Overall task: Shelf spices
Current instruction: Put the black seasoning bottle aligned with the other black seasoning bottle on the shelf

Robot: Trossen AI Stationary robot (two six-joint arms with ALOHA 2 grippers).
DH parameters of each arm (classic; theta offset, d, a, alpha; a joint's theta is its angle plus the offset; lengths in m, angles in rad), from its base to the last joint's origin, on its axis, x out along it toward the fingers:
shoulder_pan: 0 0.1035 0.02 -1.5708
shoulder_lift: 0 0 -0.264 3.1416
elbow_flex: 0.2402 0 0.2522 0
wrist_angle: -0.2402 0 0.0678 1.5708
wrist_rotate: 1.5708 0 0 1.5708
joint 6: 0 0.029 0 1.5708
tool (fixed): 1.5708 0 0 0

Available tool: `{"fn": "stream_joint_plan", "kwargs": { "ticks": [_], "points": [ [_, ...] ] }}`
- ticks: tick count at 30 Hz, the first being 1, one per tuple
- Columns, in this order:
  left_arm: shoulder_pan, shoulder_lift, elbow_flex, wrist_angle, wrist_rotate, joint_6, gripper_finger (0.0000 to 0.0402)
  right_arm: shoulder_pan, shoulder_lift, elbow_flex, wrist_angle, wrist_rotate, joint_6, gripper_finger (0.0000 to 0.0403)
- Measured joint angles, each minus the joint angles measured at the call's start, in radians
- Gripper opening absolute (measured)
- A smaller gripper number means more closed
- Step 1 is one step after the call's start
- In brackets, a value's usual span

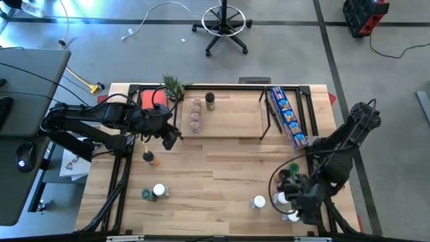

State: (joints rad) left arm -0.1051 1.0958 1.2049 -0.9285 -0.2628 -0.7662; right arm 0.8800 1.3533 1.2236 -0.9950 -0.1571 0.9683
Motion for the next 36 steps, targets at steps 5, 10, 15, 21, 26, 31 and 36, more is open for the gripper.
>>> {"fn": "stream_joint_plan", "kwargs": {
  "ticks": [5,10,15,21,26,31,36],
  "points": [
    [0.003,0.0,0.0,0.006,-0.039,0.001,0.0115,-0.052,0.032,0.0,-0.003,0.021,0.024,0.0266],
    [0.014,0.0,0.0,0.02,-0.04,0.008,0.0115,-0.166,0.026,0.0,-0.05,0.021,0.163,0.0266],
    [0.015,0.0,0.0,0.039,-0.037,0.009,0.0115,-0.269,0.025,0.0,-0.22,0.038,0.28,0.0266],
    [0.002,0.0,0.0,0.08,-0.027,-0.016,0.0115,-0.33,0.026,-0.029,-0.326,0.141,0.281,0.0266],
    [-0.024,0.0,0.0,0.087,-0.004,-0.043,0.0115,-0.369,0.026,-0.09,-0.306,0.127,0.292,0.0266],
    [-0.051,0.0,0.0,0.09,-0.001,-0.061,0.0115,-0.383,0.027,-0.139,-0.283,0.094,0.29,0.0266],
    [-0.061,0.0,0.0,0.089,-0.001,-0.061,0.0115,-0.381,0.025,-0.187,-0.211,0.071,0.289,0.0266]
  ]
}}
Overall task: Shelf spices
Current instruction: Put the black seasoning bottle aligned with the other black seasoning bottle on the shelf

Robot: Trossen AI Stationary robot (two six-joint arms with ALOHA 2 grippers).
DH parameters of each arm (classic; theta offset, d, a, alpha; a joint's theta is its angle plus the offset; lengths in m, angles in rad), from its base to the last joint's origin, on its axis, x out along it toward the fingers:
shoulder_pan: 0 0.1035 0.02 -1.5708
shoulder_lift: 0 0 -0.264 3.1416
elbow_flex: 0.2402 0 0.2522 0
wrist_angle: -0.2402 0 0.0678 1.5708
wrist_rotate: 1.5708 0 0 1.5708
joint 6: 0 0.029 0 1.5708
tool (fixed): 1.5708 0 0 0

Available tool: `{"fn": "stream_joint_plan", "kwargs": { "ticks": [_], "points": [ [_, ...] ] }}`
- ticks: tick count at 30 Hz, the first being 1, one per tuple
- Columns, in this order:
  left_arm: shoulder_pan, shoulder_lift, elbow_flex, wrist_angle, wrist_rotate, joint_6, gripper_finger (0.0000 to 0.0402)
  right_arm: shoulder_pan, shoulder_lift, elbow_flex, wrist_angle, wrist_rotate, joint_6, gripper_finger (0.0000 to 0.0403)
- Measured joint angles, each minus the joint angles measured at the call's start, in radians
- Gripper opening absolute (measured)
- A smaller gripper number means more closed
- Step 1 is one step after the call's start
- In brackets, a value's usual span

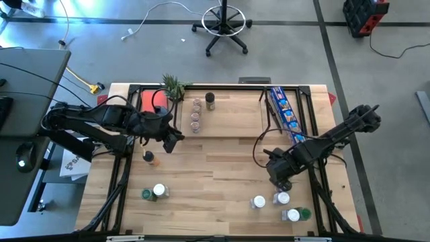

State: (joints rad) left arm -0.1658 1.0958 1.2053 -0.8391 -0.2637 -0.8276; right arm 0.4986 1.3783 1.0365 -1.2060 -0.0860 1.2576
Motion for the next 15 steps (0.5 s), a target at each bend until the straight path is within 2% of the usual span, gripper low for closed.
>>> {"fn": "stream_joint_plan", "kwargs": {
  "ticks": [11,15],
  "points": [
    [0.0,0.0,0.001,0.004,0.0,0.0,0.0115,0.001,0.002,-0.084,0.091,-0.003,0.0,0.0264],
    [0.0,0.0,0.001,0.007,0.0,0.0,0.0115,0.001,0.002,-0.103,0.11,-0.006,-0.008,0.0239]
  ]
}}
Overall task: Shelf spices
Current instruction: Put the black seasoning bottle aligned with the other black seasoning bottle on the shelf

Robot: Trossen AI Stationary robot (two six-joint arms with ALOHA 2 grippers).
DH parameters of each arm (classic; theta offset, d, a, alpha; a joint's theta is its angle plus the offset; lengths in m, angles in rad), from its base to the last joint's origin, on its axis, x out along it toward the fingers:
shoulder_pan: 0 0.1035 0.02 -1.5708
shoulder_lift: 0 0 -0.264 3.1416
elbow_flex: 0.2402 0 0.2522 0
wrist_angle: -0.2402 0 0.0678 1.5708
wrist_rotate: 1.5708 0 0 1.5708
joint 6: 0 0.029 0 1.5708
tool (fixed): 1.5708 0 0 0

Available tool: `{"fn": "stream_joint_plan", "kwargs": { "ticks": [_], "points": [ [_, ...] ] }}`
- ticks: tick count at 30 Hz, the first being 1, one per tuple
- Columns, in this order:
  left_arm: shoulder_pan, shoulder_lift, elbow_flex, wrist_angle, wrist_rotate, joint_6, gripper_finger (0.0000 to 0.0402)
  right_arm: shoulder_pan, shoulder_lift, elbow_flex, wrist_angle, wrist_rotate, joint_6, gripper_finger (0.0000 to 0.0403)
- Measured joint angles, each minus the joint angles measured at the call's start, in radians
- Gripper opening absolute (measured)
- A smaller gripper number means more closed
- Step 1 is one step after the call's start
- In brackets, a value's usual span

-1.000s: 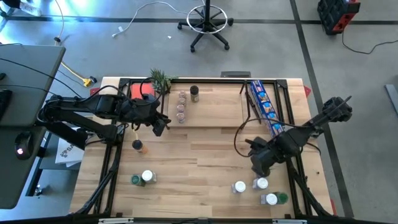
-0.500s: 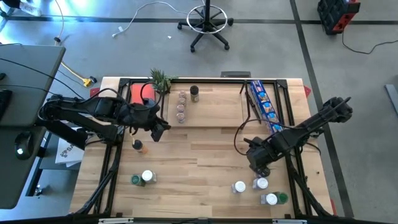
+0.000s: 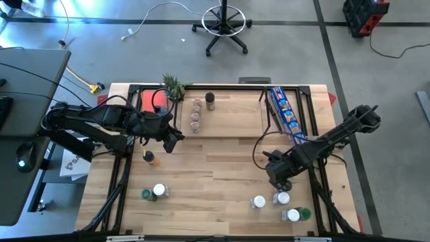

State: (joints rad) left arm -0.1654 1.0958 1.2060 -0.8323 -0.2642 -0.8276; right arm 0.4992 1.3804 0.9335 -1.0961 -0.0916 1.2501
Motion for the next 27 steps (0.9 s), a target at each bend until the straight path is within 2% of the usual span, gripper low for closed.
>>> {"fn": "stream_joint_plan", "kwargs": {
  "ticks": [4,9,18,22,27],
  "points": [
    [0.0,0.0,0.0,0.001,0.0,0.0,0.0115,0.0,-0.002,-0.012,0.007,-0.025,0.006,0.0193],
    [0.002,0.0,0.0,0.002,-0.001,0.0,0.0115,-0.022,0.002,0.03,-0.032,-0.031,-0.001,0.0189],
    [0.006,0.0,0.0,0.032,-0.007,0.033,0.0115,-0.212,0.011,0.33,-0.106,0.03,0.056,0.0189],
    [0.01,0.0,0.0,0.031,0.016,0.036,0.0115,-0.327,0.089,0.478,-0.109,0.062,-0.051,0.0189],
    [0.01,0.0,0.0,0.031,0.044,0.037,0.0115,-0.467,0.268,0.696,-0.104,0.105,-0.261,0.0189]
  ]
}}
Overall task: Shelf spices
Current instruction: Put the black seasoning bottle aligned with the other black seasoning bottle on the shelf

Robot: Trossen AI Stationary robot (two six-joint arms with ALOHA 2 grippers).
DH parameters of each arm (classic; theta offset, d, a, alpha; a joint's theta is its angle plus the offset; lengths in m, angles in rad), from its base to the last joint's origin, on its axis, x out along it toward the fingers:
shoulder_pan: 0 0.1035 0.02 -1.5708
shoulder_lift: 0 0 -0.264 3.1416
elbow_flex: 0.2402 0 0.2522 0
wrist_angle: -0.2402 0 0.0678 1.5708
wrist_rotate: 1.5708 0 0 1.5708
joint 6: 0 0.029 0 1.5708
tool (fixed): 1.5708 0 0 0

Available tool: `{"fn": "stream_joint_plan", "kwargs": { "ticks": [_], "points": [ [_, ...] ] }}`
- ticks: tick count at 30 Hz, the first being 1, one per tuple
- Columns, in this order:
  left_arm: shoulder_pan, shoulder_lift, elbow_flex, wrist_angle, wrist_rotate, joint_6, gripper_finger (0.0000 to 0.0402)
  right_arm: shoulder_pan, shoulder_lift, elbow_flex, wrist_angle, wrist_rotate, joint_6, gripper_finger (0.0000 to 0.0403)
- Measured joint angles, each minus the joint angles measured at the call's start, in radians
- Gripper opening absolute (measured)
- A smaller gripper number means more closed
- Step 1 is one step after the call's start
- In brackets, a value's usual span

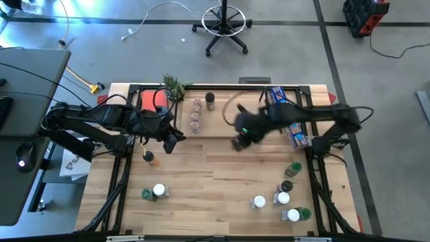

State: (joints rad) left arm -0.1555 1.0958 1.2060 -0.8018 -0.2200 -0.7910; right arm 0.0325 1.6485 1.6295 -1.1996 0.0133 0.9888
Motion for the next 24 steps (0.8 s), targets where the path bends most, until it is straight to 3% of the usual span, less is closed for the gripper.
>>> {"fn": "stream_joint_plan", "kwargs": {
  "ticks": [8,13,24],
  "points": [
    [0.0,0.0,0.0,-0.001,0.001,0.008,0.0115,-0.158,0.29,0.266,0.004,0.01,-0.25,0.0189],
    [0.0,0.0,0.0,-0.001,-0.007,0.007,0.0115,-0.212,0.413,0.353,0.014,0.013,-0.325,0.0189],
    [0.0,0.0,0.0,-0.001,-0.009,-0.016,0.0115,-0.255,0.477,0.372,0.079,0.005,-0.335,0.0189]
  ]
}}
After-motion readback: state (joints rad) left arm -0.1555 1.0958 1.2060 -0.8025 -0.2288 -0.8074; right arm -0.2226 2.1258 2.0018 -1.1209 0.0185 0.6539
